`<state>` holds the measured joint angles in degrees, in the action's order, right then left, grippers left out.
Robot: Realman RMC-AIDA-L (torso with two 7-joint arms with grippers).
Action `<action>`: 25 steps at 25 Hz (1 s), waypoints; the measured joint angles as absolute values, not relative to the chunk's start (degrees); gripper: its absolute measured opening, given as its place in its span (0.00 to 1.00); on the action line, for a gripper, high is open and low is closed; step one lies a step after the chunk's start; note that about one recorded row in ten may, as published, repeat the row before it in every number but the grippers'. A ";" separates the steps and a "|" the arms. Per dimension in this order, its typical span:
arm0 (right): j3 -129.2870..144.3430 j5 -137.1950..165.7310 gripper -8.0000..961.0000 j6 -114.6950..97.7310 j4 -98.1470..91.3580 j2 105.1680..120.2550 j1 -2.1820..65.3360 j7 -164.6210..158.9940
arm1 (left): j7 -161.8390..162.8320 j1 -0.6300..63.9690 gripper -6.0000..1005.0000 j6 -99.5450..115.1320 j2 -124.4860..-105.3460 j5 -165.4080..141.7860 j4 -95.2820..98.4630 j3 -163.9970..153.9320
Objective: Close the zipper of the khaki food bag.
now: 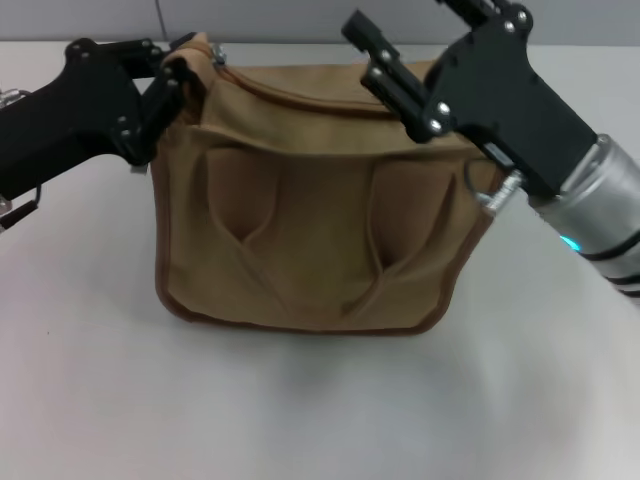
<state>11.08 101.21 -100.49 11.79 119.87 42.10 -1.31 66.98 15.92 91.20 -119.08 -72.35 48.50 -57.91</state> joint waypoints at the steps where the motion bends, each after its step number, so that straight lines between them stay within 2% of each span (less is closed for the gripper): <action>1: 9.90 101.31 0.63 -99.37 13.41 119.88 42.29 2.92 | 66.98 15.95 0.03 91.06 -119.09 -72.07 48.50 -58.40; 7: 6.87 101.64 0.63 -90.58 21.78 119.88 44.49 23.66 | 66.97 17.17 0.03 90.19 -119.09 -71.11 48.50 -59.60; 25: 1.85 107.62 0.63 -83.14 23.64 119.87 45.17 29.78 | 66.97 19.93 0.03 87.65 -119.04 -70.44 46.74 -60.74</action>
<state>1.85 107.62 -83.14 23.64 119.87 45.17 29.78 66.97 19.93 87.65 -119.04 -70.44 46.74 -60.74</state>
